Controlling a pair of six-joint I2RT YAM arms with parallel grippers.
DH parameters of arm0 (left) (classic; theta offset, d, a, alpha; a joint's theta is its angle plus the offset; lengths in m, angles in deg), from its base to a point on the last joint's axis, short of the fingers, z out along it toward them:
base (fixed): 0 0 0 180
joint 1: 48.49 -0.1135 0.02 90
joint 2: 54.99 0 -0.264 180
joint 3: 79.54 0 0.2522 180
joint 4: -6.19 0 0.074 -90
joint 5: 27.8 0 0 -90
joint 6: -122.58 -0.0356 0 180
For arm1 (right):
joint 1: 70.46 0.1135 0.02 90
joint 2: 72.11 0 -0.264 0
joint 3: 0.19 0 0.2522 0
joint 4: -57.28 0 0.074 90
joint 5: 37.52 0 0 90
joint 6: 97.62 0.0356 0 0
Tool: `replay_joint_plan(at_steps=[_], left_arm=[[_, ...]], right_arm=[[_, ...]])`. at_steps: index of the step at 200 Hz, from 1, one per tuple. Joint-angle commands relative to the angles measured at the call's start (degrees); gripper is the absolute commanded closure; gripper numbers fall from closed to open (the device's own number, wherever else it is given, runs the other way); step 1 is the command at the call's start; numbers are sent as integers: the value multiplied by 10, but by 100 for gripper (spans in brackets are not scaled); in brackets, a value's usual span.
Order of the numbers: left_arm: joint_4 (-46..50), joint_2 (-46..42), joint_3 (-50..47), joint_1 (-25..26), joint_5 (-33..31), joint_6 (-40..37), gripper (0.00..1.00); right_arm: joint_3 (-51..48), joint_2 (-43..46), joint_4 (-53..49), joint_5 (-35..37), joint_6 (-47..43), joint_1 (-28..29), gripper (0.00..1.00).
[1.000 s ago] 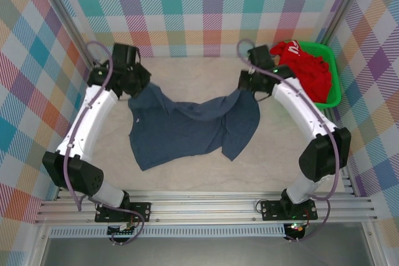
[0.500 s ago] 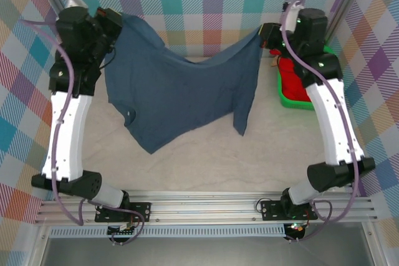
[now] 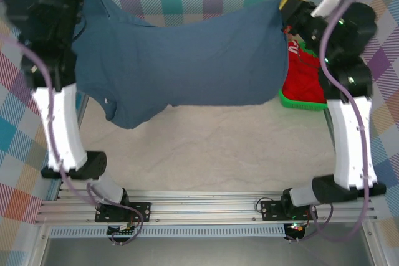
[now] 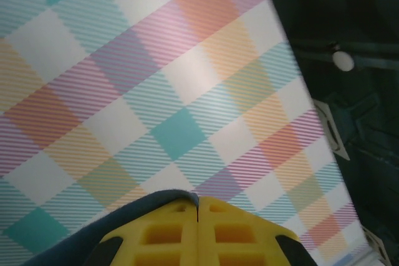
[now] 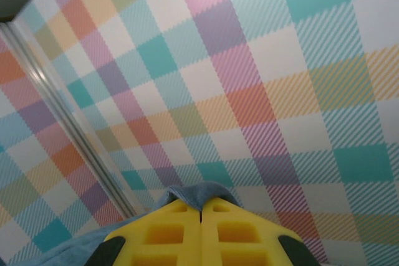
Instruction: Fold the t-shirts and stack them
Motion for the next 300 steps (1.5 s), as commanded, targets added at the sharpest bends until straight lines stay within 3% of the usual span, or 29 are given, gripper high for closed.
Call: replay_joint_plan(at_steps=[1, 39, 61, 81, 125, 151, 165, 179, 194, 222, 246, 270, 300], left_arm=[[-17, 121, 38, -31, 85, 69, 100], [-128, 251, 136, -67, 168, 184, 100], [-174, 253, 138, -79, 179, 193, 100], [-196, 236, 138, -88, 187, 189, 100], [-204, 141, 138, -89, 199, 142, 100], [-88, 76, 98, -75, 229, 88, 100], [-9, 20, 13, -36, 237, 10, 100], [17, -66, -173, 3, 216, -29, 100], [-5, -169, -390, 34, 185, -16, 100], [40, -338, -744, 106, 57, 13, 100], [10, -423, -987, 146, 53, 107, 100], [-26, -436, -1121, 190, 45, 155, 100], [-32, -383, -1176, 222, 57, 179, 100]], right_arm=[[29, -101, 28, -48, 59, -26, 100], [190, -269, -1, -100, 93, -39, 100], [336, -355, -61, -96, 91, -40, 100], [411, -388, -67, -87, 104, -49, 100], [359, -326, -30, -78, 111, -62, 100], [242, -260, 6, -87, 116, -63, 100], [173, -235, -2, -104, 116, -63, 100], [74, -199, -2, -117, 116, -63, 100], [-78, -149, 27, -114, 122, -60, 100], [-336, -78, 56, -116, 150, -55, 100], [-487, -75, 38, -119, 145, -35, 100], [-567, -106, 30, -102, 125, -12, 100], [-565, -177, -31, -71, 99, -2, 100]])
